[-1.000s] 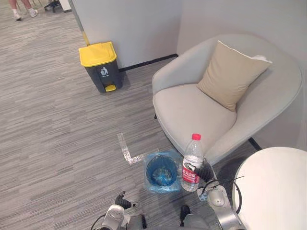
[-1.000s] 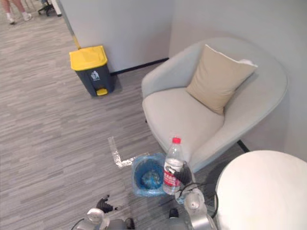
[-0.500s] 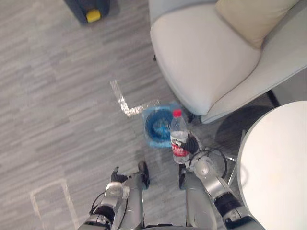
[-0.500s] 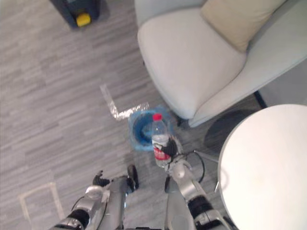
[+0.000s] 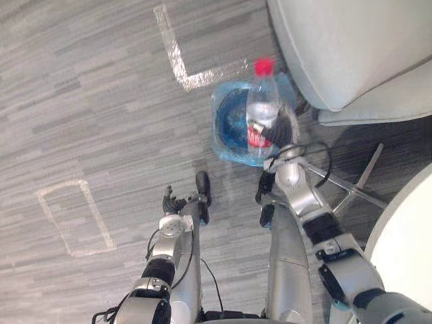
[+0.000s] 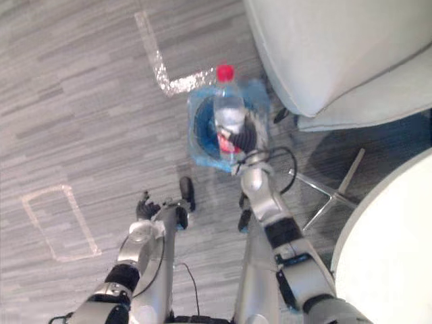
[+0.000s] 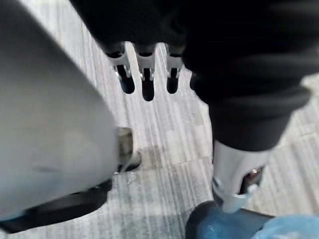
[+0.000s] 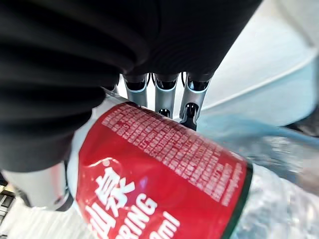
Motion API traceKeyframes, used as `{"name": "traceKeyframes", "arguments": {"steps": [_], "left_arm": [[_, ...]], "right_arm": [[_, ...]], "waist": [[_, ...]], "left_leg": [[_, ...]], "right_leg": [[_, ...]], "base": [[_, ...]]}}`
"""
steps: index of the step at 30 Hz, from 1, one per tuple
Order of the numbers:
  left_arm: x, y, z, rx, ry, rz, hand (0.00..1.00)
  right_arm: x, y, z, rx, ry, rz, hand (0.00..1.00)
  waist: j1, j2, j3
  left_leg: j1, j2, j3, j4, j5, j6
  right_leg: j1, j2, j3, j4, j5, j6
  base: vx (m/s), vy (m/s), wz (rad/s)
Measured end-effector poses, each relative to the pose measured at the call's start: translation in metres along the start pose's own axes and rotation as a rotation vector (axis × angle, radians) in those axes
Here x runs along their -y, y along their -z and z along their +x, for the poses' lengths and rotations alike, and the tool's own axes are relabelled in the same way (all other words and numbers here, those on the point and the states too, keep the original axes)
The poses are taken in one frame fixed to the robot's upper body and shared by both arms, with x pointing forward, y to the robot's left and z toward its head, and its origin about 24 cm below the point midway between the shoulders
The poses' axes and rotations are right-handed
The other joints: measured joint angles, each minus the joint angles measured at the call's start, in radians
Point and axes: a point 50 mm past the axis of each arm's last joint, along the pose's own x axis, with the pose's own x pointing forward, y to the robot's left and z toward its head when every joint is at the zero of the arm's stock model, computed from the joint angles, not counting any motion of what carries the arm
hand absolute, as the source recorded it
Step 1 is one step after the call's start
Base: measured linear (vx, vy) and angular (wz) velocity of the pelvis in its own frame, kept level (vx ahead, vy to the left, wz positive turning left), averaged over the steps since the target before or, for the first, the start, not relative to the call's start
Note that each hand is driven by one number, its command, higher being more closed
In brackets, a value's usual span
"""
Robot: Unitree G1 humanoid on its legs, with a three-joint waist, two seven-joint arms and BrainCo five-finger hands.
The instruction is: Gather rubbish on tea table into small bin, then transfer packed bag to large trash can.
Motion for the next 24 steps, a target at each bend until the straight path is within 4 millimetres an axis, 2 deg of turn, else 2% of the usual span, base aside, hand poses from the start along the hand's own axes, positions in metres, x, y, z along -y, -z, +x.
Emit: {"name": "traceKeyframes", "arguments": {"steps": [3,4,7,15,24], "left_arm": [[0.003,-0.002,-0.004,0.021,0.015,-0.013,0.0],[0.003,-0.003,-0.006,0.032,0.016,-0.019,0.0],[0.004,-0.004,-0.007,0.042,0.026,-0.017,0.0],[0.016,-0.004,-0.013,0.056,0.081,0.01,0.0],[0.02,-0.011,-0.015,0.091,0.099,0.009,0.0]], "right_arm": [[0.006,-0.001,0.005,0.007,0.029,-0.012,1.0],[0.01,-0.003,0.008,0.014,0.046,-0.014,0.0],[0.016,-0.008,0.016,0.028,0.073,-0.016,0.0],[0.014,0.005,0.017,-0.034,0.069,-0.022,0.0],[-0.004,0.03,-0.011,-0.108,-0.023,-0.081,0.0]], "waist": [[0.008,0.0,0.0],[0.01,0.0,0.0],[0.013,0.0,-0.001],[0.016,-0.001,-0.004],[0.013,-0.004,-0.012]], "left_leg": [[-0.006,-0.013,-0.001,-0.002,0.0,0.0],[-0.011,-0.017,0.001,-0.005,0.001,0.001],[-0.032,-0.026,0.004,-0.016,0.008,0.0],[-0.034,-0.031,0.021,-0.027,0.02,0.003],[-0.054,-0.026,0.028,-0.011,0.022,0.007]], "right_leg": [[-0.011,-0.015,0.0,0.017,-0.016,0.003],[-0.018,-0.021,0.0,0.021,-0.019,0.003],[-0.045,-0.032,0.0,0.027,-0.02,0.003],[-0.052,-0.045,0.0,0.03,-0.02,0.003],[-0.069,-0.047,0.003,0.041,-0.02,0.003]], "base": [[0.06,0.012,0.18],[0.04,0.008,0.11],[0.05,0.008,0.12],[0.02,0.003,0.06],[0.0,0.0,0.0]]}}
